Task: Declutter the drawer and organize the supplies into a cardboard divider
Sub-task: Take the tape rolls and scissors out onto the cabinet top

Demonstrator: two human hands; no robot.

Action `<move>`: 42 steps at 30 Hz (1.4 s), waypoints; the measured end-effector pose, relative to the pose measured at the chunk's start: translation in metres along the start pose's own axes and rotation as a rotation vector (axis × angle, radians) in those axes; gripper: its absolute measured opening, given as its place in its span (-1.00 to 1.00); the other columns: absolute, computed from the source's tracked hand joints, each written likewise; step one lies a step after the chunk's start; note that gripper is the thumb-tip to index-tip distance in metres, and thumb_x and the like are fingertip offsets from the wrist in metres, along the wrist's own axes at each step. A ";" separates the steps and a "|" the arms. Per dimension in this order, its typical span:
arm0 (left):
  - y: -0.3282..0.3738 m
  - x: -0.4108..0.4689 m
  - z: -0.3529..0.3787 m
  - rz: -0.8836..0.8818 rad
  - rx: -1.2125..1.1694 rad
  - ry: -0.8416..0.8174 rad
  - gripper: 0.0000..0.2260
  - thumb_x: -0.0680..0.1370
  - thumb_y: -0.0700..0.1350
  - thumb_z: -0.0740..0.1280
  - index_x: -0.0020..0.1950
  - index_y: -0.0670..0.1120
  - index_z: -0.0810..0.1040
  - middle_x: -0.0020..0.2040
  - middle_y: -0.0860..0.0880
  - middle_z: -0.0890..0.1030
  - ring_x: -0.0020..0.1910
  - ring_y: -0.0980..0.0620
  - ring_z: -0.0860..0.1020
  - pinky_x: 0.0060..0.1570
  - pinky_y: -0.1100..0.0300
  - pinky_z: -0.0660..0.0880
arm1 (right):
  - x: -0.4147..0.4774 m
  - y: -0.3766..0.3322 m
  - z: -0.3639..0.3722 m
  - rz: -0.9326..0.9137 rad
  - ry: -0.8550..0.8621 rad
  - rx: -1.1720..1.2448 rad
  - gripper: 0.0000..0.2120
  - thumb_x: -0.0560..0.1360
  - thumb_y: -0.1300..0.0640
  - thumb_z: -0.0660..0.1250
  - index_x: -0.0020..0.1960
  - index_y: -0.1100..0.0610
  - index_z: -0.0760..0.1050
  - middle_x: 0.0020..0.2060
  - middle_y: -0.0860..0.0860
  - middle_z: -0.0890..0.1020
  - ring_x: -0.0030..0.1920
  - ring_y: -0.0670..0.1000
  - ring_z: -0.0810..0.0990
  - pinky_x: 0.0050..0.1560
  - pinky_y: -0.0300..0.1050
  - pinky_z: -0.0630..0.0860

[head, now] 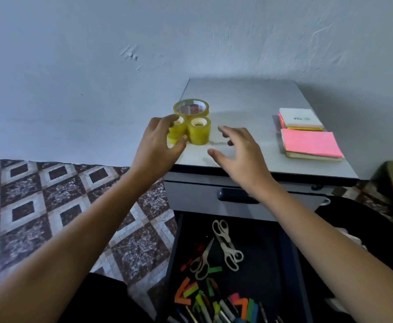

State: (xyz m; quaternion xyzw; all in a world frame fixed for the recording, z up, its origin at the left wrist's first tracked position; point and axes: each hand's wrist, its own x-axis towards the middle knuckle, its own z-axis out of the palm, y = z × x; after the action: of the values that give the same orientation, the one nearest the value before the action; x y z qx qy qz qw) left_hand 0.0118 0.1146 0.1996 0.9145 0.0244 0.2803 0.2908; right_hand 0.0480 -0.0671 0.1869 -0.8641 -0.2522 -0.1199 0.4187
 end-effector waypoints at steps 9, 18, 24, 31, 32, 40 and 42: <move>-0.013 -0.121 0.088 -0.109 -0.106 -0.438 -0.73 0.53 -0.11 0.33 0.23 -0.09 0.51 -0.05 0.04 0.52 -0.07 0.12 0.50 -0.02 0.31 0.41 | -0.133 0.086 0.023 0.241 -0.337 -0.098 -0.61 0.49 0.03 0.36 0.28 0.11 0.48 0.09 -0.01 0.52 0.14 -0.05 0.50 0.13 -0.22 0.43; -0.068 -0.164 0.185 -0.483 0.095 -0.857 -0.59 0.56 -0.08 0.25 0.39 -0.15 0.36 0.29 -0.16 0.39 0.24 -0.16 0.43 0.20 0.09 0.41 | -0.162 0.172 0.093 0.562 -0.642 -0.265 -0.65 0.53 0.03 0.27 0.26 0.14 0.47 0.18 0.12 0.48 0.19 0.14 0.48 0.14 -0.05 0.46; -0.083 -0.181 0.207 -0.591 0.251 -0.885 -0.57 0.60 -0.03 0.18 0.40 -0.20 0.23 0.34 -0.24 0.28 0.33 -0.24 0.31 0.26 -0.05 0.33 | -0.164 0.189 0.131 0.522 -0.763 -0.507 -0.48 0.55 -0.05 0.23 0.44 0.10 0.22 0.34 0.12 0.31 0.32 0.19 0.31 0.24 0.07 0.34; -0.087 -0.173 0.208 -0.591 0.363 -0.964 -0.61 0.60 -0.01 0.21 0.31 -0.26 0.37 0.26 -0.25 0.38 0.20 -0.20 0.45 0.11 0.03 0.44 | -0.165 0.200 0.143 0.627 -0.719 -0.441 -0.63 0.54 0.14 0.29 0.30 0.20 0.34 0.30 0.16 0.36 0.21 0.17 0.48 0.11 -0.01 0.46; -0.086 -0.171 0.208 -0.582 0.369 -0.970 -0.67 0.60 -0.04 0.22 0.24 -0.25 0.44 0.20 -0.23 0.44 0.13 -0.17 0.50 0.02 0.06 0.47 | -0.165 0.202 0.141 0.664 -0.714 -0.391 -0.69 0.54 0.17 0.28 0.26 0.20 0.38 0.26 0.16 0.43 0.18 0.16 0.51 0.08 -0.03 0.48; -0.074 -0.146 0.178 -0.575 0.150 -0.983 -0.83 0.52 -0.13 0.33 0.06 -0.14 0.62 -0.03 -0.06 0.60 -0.10 0.01 0.57 -0.17 0.26 0.46 | -0.178 0.185 0.079 0.674 -0.510 0.007 -0.94 0.48 0.12 0.37 -0.08 0.10 0.56 -0.26 -0.04 0.58 -0.21 -0.04 0.56 -0.33 -0.26 0.40; -0.068 -0.139 0.157 -0.576 0.046 -0.968 -0.84 0.51 -0.15 0.36 0.07 -0.09 0.62 -0.05 -0.03 0.60 -0.13 0.05 0.56 -0.15 0.26 0.47 | -0.178 0.169 0.056 0.621 -0.454 0.087 -0.98 0.46 0.15 0.40 -0.11 0.05 0.57 -0.29 -0.04 0.60 -0.27 -0.03 0.55 -0.28 -0.16 0.46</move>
State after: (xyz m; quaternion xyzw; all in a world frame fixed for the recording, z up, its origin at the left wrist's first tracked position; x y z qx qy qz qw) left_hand -0.0148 0.0606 -0.0121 0.9012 0.1431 -0.2626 0.3138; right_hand -0.0117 -0.1710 -0.0346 -0.8853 -0.0695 0.2179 0.4049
